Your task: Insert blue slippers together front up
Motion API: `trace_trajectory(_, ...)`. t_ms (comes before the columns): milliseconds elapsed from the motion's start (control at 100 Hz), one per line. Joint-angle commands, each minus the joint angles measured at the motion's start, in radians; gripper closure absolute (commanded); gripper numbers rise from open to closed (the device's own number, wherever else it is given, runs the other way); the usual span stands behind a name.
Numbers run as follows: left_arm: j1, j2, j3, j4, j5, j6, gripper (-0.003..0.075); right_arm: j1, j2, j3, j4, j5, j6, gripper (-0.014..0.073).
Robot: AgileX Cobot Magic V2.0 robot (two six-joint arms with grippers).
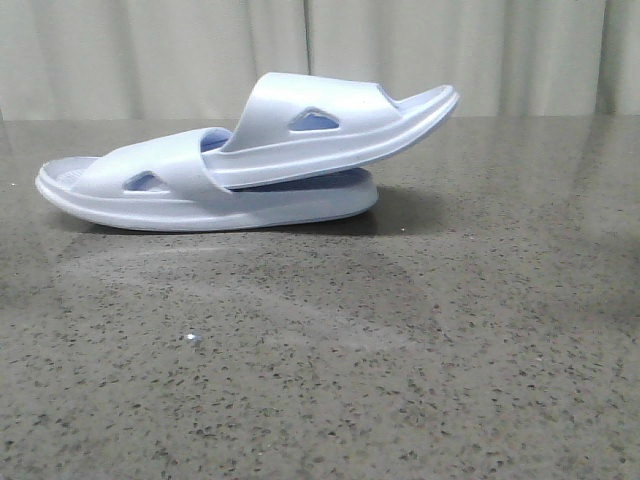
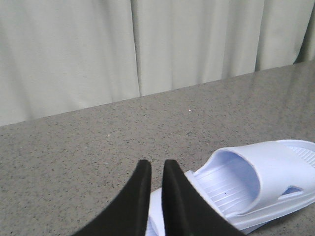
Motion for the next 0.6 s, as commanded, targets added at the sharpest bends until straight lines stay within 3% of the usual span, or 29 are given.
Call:
trace_trajectory(0, -0.013, -0.085, 0.044, -0.089, -0.074, 0.025, 0.0705, 0.005, -0.090, 0.050, 0.009, -0.065, -0.008, 0.0672)
trace_trajectory(290, -0.013, -0.266, 0.263, -0.215, -0.111, 0.167, 0.0705, 0.005, -0.264, 0.228, 0.015, -0.094, -0.008, 0.0672)
trace_trajectory(590, -0.013, -0.290, 0.267, -0.265, -0.100, 0.172, 0.0705, 0.005, -0.268, 0.251, 0.044, -0.078, -0.008, 0.0672)
